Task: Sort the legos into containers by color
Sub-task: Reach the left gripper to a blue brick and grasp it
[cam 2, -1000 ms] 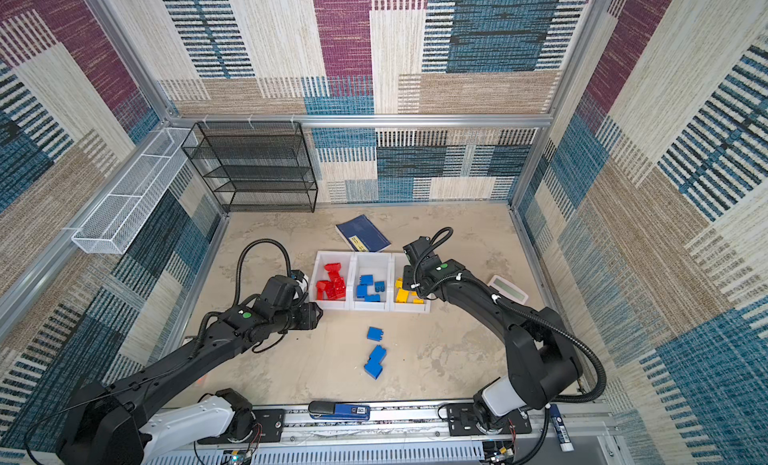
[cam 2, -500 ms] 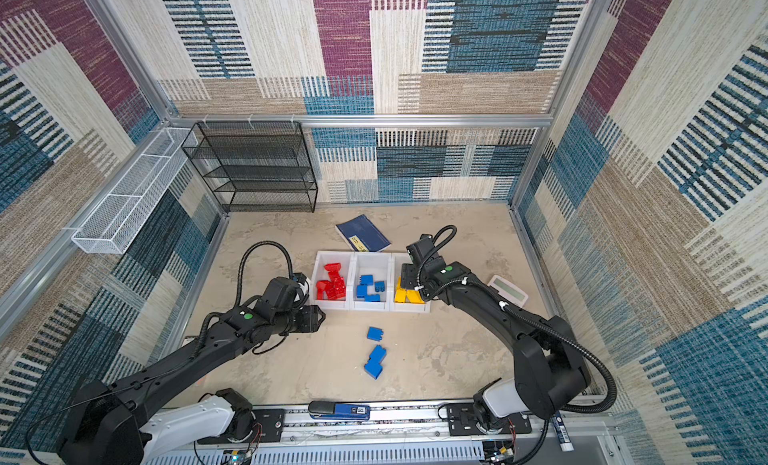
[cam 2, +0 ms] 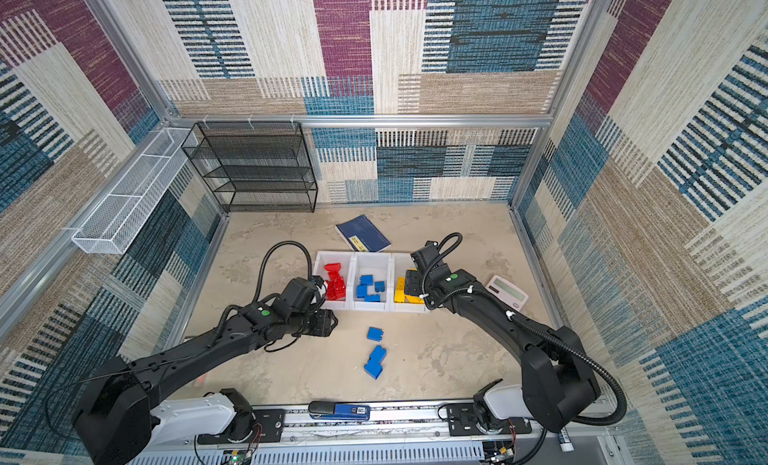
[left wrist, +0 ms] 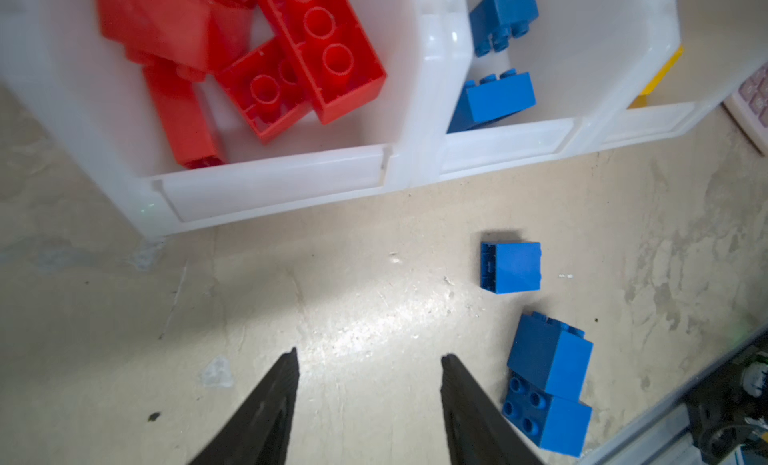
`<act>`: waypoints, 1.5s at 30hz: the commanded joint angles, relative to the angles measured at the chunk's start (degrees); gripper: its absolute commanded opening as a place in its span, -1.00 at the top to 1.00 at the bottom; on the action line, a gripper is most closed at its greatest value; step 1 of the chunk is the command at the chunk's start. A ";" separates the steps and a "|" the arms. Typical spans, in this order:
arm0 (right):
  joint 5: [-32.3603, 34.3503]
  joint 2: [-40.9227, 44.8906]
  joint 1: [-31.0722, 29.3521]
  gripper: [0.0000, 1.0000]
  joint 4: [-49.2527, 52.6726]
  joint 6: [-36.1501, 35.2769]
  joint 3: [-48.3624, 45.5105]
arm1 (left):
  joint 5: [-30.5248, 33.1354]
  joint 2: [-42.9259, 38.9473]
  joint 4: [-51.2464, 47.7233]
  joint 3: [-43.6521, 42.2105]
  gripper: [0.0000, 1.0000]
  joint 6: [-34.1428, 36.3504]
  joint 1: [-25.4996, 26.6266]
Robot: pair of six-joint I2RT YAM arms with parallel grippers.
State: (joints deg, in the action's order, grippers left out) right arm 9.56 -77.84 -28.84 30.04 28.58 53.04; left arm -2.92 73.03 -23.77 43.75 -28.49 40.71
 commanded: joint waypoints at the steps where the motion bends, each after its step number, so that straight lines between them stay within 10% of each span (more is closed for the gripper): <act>1: 0.20 1.40 0.10 -0.58 -0.20 1.07 -1.11 | 1.42 4.05 0.64 3.43 -0.17 0.42 3.13; 18: 0.98 7.35 0.74 -0.60 1.33 3.06 -5.57 | 1.62 25.03 -0.09 17.57 -0.20 3.36 14.37; 45: 0.88 9.55 0.91 -0.61 2.04 4.14 -7.28 | 5.46 32.26 -2.63 24.09 0.11 6.21 16.56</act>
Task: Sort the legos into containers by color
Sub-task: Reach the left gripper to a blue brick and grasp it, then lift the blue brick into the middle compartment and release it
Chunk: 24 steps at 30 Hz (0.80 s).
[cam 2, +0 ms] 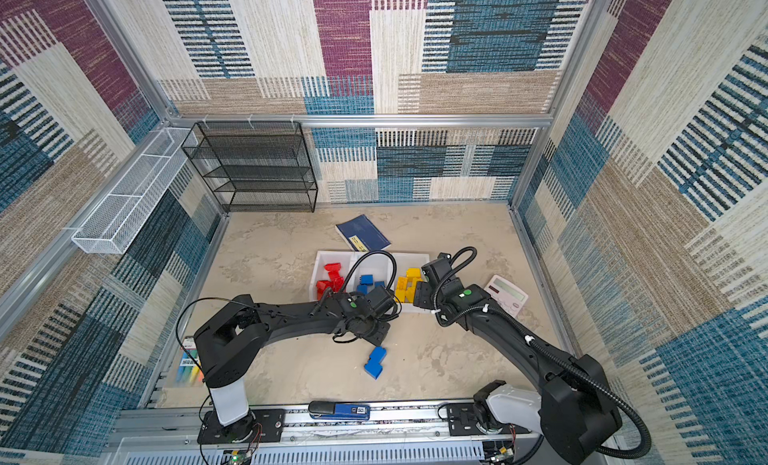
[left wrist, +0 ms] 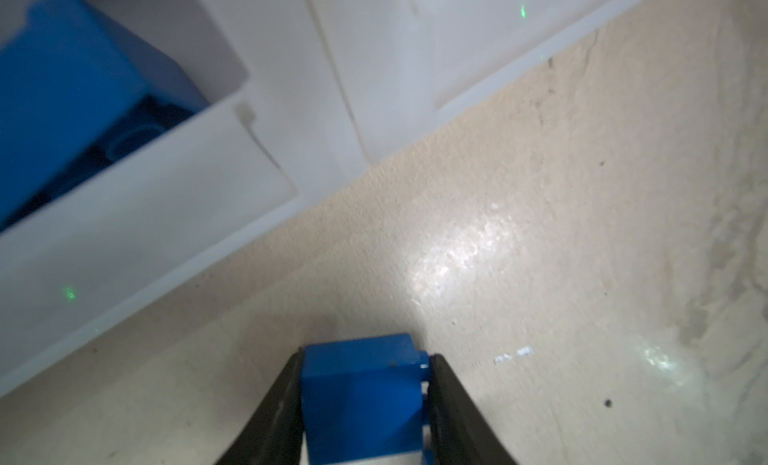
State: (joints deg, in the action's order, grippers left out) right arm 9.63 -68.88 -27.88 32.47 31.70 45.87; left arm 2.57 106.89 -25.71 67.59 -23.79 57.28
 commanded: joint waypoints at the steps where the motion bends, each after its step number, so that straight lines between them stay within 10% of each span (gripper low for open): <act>1: 0.92 0.80 0.01 -0.61 -0.22 0.99 -0.06 | -0.02 -2.56 -1.02 0.34 0.11 1.60 -0.13; 18: 0.71 3.62 0.04 -0.59 0.48 1.87 -0.58 | -1.84 2.97 -5.42 16.98 0.12 10.98 -12.98; 24: 0.73 4.46 0.10 -0.60 0.93 1.96 -0.86 | -2.16 3.13 -4.35 17.96 -0.16 10.87 -13.24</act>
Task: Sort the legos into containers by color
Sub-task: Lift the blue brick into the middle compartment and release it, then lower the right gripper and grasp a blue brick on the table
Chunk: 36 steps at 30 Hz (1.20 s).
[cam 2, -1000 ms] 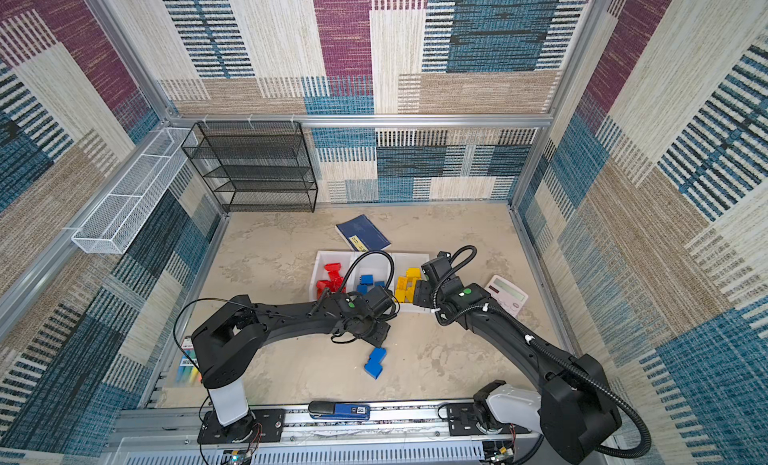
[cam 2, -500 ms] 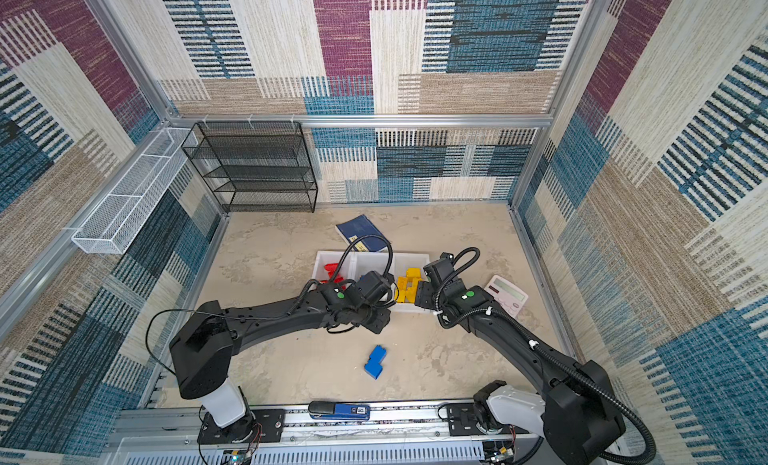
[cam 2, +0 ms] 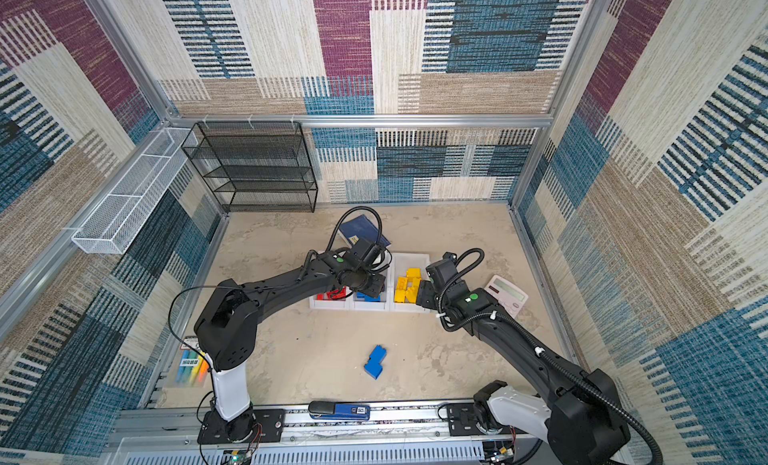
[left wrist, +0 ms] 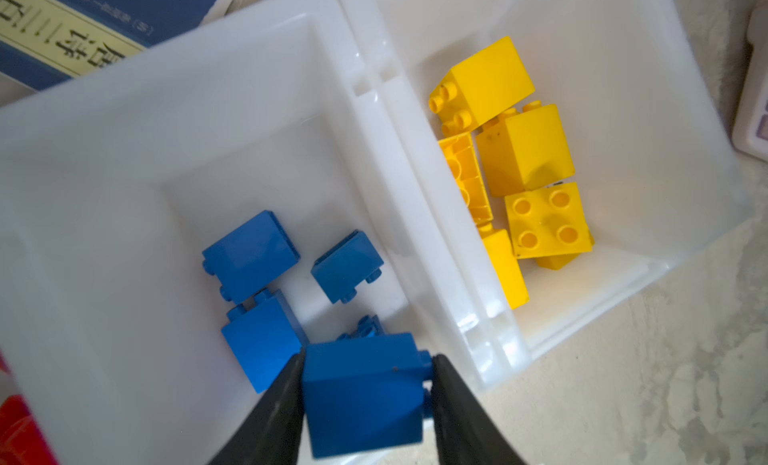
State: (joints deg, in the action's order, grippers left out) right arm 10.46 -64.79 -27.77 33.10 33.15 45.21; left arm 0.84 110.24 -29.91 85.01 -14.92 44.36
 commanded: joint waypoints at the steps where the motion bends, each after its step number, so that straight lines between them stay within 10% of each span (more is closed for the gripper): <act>1: -0.17 0.39 -0.03 -0.61 0.30 0.52 -0.32 | -0.11 -0.58 -0.11 0.41 -0.19 2.00 -0.41; 6: -0.75 0.11 -0.01 -0.62 -0.19 0.51 -0.74 | 0.91 -2.66 0.51 -1.20 -0.56 1.58 -0.57; 29: -7.63 0.88 -0.39 -0.57 -0.70 1.14 -4.49 | 3.32 -33.67 6.21 -31.03 -0.55 -6.32 -6.90; 36: -6.75 1.13 -9.55 -0.51 0.59 9.85 -3.82 | 4.61 -41.82 5.22 -37.83 -0.56 -7.31 -10.43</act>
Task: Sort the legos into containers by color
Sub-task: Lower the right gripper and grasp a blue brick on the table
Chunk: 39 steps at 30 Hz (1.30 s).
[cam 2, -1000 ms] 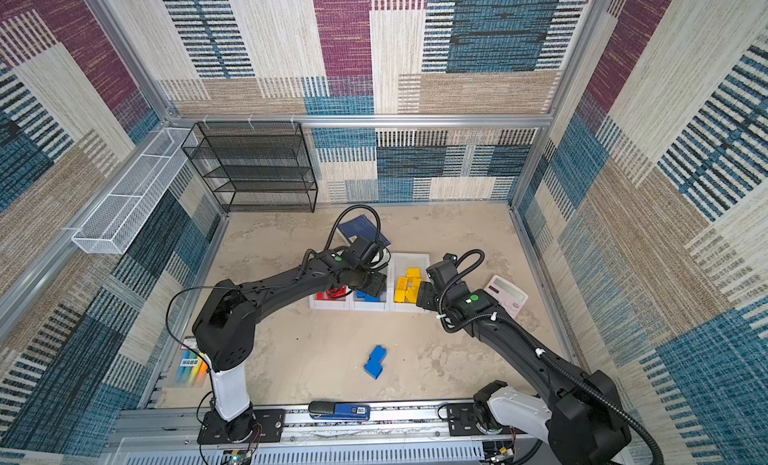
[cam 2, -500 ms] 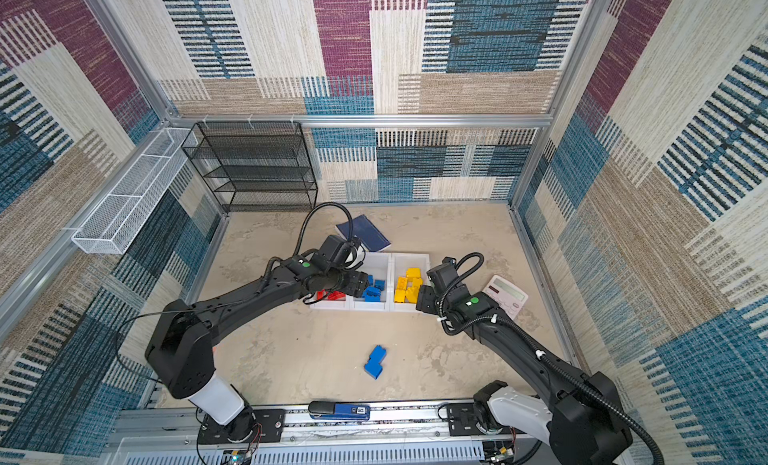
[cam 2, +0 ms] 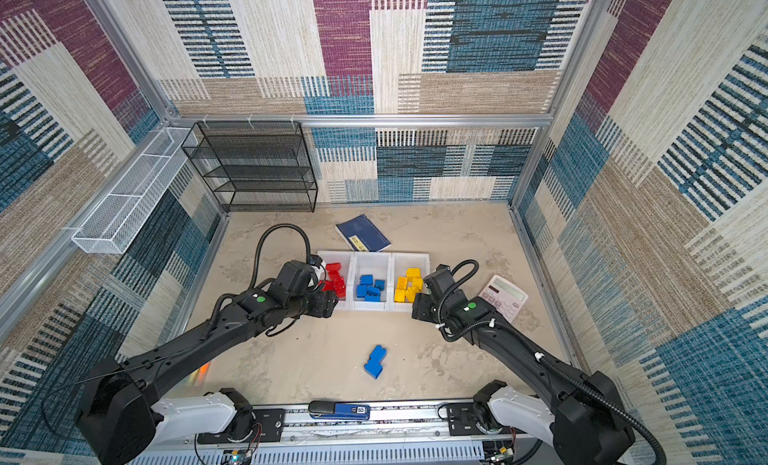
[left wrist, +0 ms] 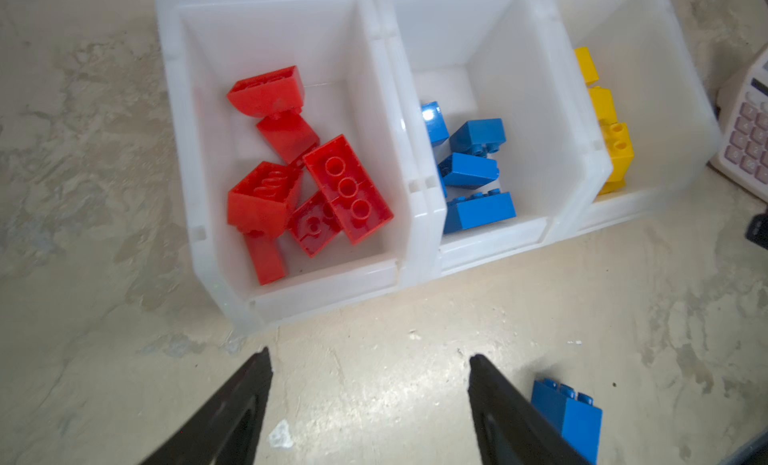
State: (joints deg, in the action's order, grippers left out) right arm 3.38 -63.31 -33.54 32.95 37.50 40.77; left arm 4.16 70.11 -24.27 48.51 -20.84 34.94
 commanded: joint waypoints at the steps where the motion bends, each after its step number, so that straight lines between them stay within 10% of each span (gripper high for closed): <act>1: 1.13 -1.14 -5.83 -0.51 1.24 6.90 0.91 | 1.20 -2.26 -0.56 -1.82 -0.56 -1.44 -1.40; 19: 0.62 -21.84 -25.82 -0.45 -0.86 18.63 7.08 | -0.13 -2.85 -0.25 -4.00 -0.57 -1.56 -3.14; 39: 1.76 -25.04 -28.21 0.35 -3.27 19.52 8.39 | -1.18 -3.48 0.01 -5.32 -0.57 -2.44 -3.21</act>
State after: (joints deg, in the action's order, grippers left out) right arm 3.33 -88.77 -61.80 30.30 56.73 48.62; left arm 2.83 67.00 -24.60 43.29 -22.39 31.77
